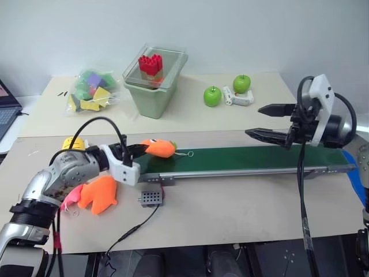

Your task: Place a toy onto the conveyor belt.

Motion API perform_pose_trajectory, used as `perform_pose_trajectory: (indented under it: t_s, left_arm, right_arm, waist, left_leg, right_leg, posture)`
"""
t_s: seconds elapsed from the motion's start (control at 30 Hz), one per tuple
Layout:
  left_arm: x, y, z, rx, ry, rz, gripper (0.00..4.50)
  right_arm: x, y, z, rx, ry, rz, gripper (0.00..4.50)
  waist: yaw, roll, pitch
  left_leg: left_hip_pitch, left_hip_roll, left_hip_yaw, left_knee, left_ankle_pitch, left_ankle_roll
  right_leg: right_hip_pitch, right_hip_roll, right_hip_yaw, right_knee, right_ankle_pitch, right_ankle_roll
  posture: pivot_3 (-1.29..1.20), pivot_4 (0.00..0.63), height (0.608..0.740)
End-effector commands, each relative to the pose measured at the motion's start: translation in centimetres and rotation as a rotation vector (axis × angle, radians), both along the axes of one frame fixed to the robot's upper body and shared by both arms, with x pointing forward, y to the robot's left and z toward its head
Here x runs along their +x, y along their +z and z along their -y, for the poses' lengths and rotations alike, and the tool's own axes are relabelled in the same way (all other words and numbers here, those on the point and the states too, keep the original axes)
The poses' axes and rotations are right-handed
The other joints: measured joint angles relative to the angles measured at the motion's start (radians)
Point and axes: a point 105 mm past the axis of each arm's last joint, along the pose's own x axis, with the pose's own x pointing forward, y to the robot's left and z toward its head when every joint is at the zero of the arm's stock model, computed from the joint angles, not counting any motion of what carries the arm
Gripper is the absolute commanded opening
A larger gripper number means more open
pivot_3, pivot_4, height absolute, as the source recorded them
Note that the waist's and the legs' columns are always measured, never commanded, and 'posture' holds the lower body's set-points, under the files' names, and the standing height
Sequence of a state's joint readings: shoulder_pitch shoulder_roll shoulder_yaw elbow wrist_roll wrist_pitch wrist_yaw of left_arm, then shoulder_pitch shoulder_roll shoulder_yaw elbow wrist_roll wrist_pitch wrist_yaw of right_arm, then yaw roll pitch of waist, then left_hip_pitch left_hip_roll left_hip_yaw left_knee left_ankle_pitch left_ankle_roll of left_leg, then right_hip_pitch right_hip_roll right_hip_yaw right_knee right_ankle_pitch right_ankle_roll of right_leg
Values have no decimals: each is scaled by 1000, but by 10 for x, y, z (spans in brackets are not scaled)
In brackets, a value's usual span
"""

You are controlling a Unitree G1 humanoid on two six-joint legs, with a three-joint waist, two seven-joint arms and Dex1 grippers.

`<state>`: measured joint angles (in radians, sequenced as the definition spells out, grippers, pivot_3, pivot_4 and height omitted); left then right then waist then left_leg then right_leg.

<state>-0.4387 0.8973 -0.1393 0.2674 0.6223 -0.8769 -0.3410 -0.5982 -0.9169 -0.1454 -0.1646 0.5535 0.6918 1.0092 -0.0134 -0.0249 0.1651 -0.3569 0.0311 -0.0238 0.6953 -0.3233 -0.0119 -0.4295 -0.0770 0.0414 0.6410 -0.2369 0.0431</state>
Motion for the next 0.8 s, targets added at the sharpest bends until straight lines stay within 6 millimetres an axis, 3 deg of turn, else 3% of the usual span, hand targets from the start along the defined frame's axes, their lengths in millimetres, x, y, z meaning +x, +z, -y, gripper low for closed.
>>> perform_pose_trajectory:
  t_s: [0.03, 0.3, 0.47, 0.63, 0.8]
  left_arm:
    - [-7, 15, 2, -12, -85, 176, 71]
    - [-11, 4, 4, -9, -137, 268, 71]
    - [-17, -9, -4, 13, -161, 246, 71]
    - [-13, -30, -27, 98, -125, 211, 71]
    - [-7, -33, -32, 101, -115, 233, 71]
  right_arm:
    - [-3, 16, 6, -17, -15, 87, 4500]
    - [-3, 18, 9, -22, -25, 104, 4500]
    - [-4, 18, 11, -24, -33, 106, 4500]
    - [-6, 16, 14, -30, -41, 103, 4500]
    - [-7, 17, 13, -31, -44, 107, 4500]
  waist:
    - [6, 0, 0]
    - [9, 0, 0]
    - [7, 0, 0]
    - [5, 0, 0]
    - [4, 0, 0]
  left_leg:
    - [0, 0, 0, 0, 0, 0]
    - [0, 0, 0, 0, 0, 0]
    - [0, 0, 0, 0, 0, 0]
    - [0, 0, 0, 0, 0, 0]
    - [0, 0, 0, 0, 0, 0]
  right_leg:
    - [0, 0, 0, 0, 0, 0]
    - [0, 0, 0, 0, 0, 0]
    - [0, 0, 0, 0, 0, 0]
    - [0, 0, 0, 1, 0, 0]
    - [0, 0, -1, 1, 0, 0]
  posture:
    - [0, 150, 740]
    - [0, 150, 740]
    - [0, 150, 740]
    - [0, 150, 740]
    - [0, 150, 740]
